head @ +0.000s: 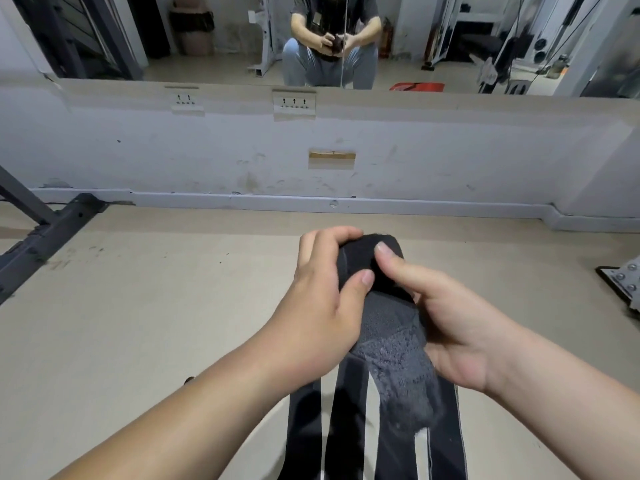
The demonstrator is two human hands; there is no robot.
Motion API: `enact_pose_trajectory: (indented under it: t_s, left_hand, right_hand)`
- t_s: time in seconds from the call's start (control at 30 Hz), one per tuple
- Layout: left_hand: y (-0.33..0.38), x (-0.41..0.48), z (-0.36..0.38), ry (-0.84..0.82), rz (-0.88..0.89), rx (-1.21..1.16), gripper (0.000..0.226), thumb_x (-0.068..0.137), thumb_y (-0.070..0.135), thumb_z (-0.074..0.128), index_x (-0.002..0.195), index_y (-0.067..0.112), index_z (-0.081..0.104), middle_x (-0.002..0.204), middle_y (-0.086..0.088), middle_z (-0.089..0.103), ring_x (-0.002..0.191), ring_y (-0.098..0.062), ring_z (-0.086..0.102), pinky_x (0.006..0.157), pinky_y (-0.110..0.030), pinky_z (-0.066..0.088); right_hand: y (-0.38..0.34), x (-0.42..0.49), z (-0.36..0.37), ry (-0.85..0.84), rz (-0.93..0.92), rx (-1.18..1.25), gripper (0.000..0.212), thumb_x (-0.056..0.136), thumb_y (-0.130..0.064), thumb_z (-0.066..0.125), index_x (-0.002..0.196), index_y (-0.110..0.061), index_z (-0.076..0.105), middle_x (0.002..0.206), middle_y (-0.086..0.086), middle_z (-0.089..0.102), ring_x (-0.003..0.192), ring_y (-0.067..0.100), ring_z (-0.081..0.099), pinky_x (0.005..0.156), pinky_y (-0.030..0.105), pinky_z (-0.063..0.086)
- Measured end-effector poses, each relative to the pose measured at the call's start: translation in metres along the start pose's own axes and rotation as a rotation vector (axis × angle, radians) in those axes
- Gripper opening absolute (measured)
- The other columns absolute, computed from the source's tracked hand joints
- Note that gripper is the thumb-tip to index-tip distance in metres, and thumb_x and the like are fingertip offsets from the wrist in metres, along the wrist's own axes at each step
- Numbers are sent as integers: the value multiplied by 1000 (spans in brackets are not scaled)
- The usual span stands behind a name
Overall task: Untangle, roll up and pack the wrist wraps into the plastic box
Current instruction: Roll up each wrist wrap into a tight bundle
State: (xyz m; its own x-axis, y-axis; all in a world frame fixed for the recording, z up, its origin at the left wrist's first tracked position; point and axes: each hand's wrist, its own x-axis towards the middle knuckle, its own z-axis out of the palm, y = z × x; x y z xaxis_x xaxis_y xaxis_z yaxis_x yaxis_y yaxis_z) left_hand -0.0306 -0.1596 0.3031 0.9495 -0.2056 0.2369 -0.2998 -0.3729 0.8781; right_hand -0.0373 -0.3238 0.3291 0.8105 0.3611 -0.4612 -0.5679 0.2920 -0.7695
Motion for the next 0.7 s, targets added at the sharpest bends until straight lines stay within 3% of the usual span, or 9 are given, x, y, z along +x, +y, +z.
enact_pose_trajectory:
  t_s: [0.07, 0.13, 0.23, 0.3, 0.37, 0.47, 0.53, 0.57, 0.7]
  left_hand:
    - [0, -2, 1, 0, 37, 14, 39, 100, 17, 66, 131, 33, 49, 130, 11, 47, 117, 4, 54, 95, -14, 45]
    - [3, 0, 0, 19, -43, -116, 37, 87, 21, 71, 114, 39, 56, 124, 11, 57, 112, -1, 61, 93, -24, 52]
    - [4, 5, -6, 50, -153, -255, 18, 75, 30, 72, 92, 32, 65, 110, 18, 67, 106, 1, 65, 89, -22, 50]
    - [2, 8, -11, 43, -163, -238, 18, 75, 34, 77, 85, 25, 65, 110, 13, 69, 109, -3, 66, 94, -27, 52]
    - [-1, 9, -17, -14, -181, -257, 33, 80, 28, 85, 106, 28, 66, 121, 6, 67, 114, -3, 64, 92, -27, 56]
    - [-2, 8, -27, -247, -257, -328, 82, 84, 19, 85, 153, 34, 44, 140, 16, 60, 129, 6, 58, 100, -24, 57]
    - [-2, 6, -31, -404, -234, -257, 67, 92, 10, 78, 151, 28, 51, 133, 14, 69, 126, -1, 64, 108, -30, 53]
    - [-2, 6, -31, -415, -223, -228, 55, 95, 5, 75, 143, 26, 59, 127, 10, 74, 121, -6, 69, 105, -32, 54]
    - [-3, 6, -28, -192, -292, -229, 39, 93, 10, 78, 126, 27, 66, 112, 8, 78, 103, -10, 75, 83, -27, 61]
  right_hand:
    - [1, -1, 0, 27, -31, -43, 34, 92, -39, 70, 104, -10, 83, 108, 21, 78, 92, 33, 78, 87, 48, 64]
    - [3, 1, -3, 77, -96, -92, 28, 94, -26, 70, 111, -6, 79, 107, 24, 77, 87, 34, 78, 78, 46, 65]
    - [0, 2, -10, 102, -188, -211, 26, 96, -8, 67, 121, -9, 73, 112, 26, 76, 92, 37, 76, 79, 45, 64]
    - [-2, 2, -15, 76, -217, -296, 29, 94, -1, 67, 120, -13, 75, 113, 23, 77, 94, 35, 76, 79, 40, 64]
    - [-4, 1, -19, 58, -247, -397, 29, 94, 1, 68, 119, -13, 75, 113, 20, 78, 98, 35, 77, 84, 39, 65]
    - [-6, 0, -23, 15, -305, -586, 35, 93, 2, 72, 124, -15, 73, 116, 16, 78, 108, 37, 76, 95, 46, 62]
    - [-4, -1, -21, -3, -323, -671, 42, 91, 5, 75, 126, -18, 73, 116, 10, 79, 108, 32, 76, 95, 42, 62]
    - [-3, -1, -21, 11, -328, -666, 42, 89, 6, 77, 125, -17, 73, 114, 9, 80, 106, 30, 77, 93, 39, 63]
    - [-3, 3, -22, 130, -286, -441, 31, 86, 3, 78, 115, -8, 78, 107, 17, 80, 99, 39, 78, 90, 45, 64]
